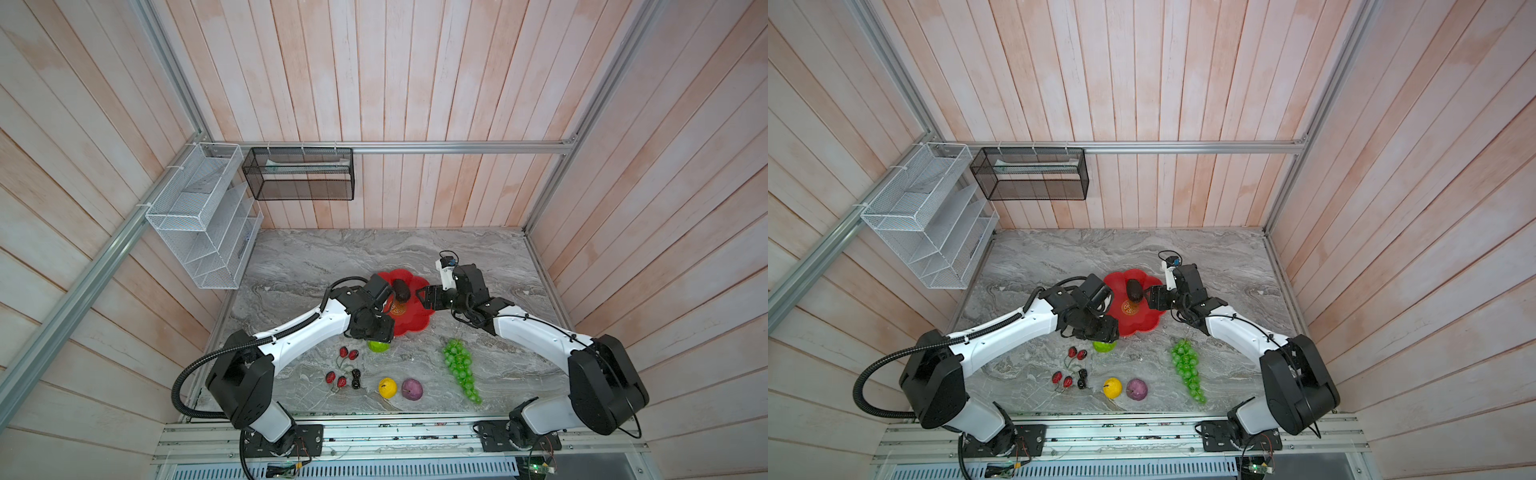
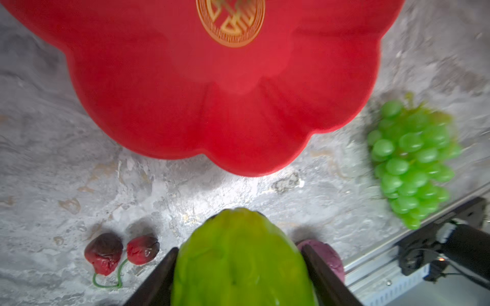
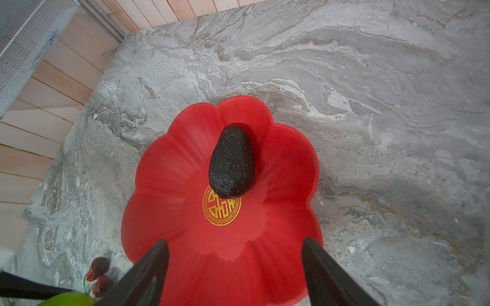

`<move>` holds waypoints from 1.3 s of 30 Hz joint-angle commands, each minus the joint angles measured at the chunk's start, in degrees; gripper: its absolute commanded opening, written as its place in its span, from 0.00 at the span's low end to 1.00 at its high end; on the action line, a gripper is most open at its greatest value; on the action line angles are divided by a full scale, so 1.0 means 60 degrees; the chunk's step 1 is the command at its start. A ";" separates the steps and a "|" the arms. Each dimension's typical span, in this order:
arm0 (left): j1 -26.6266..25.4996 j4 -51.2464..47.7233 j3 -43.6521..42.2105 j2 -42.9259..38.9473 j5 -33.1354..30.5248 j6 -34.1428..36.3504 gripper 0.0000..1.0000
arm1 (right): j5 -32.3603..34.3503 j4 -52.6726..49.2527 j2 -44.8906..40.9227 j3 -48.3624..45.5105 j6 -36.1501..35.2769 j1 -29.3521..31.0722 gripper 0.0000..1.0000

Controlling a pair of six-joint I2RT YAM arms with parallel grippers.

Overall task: Place and organize the fake fruits in the fruit bowl
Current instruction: 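Grasp the bumpy green fruit with the left gripper and lift it, then place the green fruit in the bowl while the right gripper withdraws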

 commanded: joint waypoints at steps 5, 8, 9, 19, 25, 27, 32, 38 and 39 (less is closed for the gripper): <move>0.0742 0.0138 0.2304 0.1705 -0.0634 0.0365 0.46 | 0.0119 0.0098 -0.0362 -0.0040 -0.0066 0.0100 0.78; 0.1020 0.0387 0.2923 0.2531 -0.0891 0.0370 0.47 | 0.0163 0.0028 -0.0550 -0.0082 -0.0156 0.0130 0.78; 0.1106 0.0492 0.3054 0.2745 -0.0922 0.0367 0.47 | 0.0159 0.0029 -0.0623 -0.0123 -0.0188 0.0130 0.78; 0.1533 0.1242 0.4235 0.4796 -0.0881 0.0274 0.47 | 0.0406 -0.0269 -0.1272 -0.0574 -0.0420 0.0125 0.78; 0.1532 0.1464 0.4343 0.5327 -0.0925 -0.0024 0.48 | 0.0388 -0.0248 -0.1452 -0.0847 -0.0468 0.0124 0.78; 0.1532 0.1590 0.4267 0.5367 -0.0932 -0.0116 0.51 | 0.0373 -0.0132 -0.1485 -0.0961 -0.0408 0.0130 0.78; 0.1532 0.1781 0.4180 0.5453 -0.1039 -0.0242 0.60 | 0.0265 -0.0168 -0.1485 -0.1063 -0.0379 0.0129 0.78; 0.1532 0.1945 0.4126 0.5445 -0.0924 -0.0284 0.73 | 0.0163 -0.0256 -0.1485 -0.1088 -0.0359 0.0118 0.80; 0.1532 0.1938 0.4106 0.5429 -0.0910 -0.0286 0.75 | 0.0160 -0.0283 -0.1484 -0.1081 -0.0365 0.0130 0.80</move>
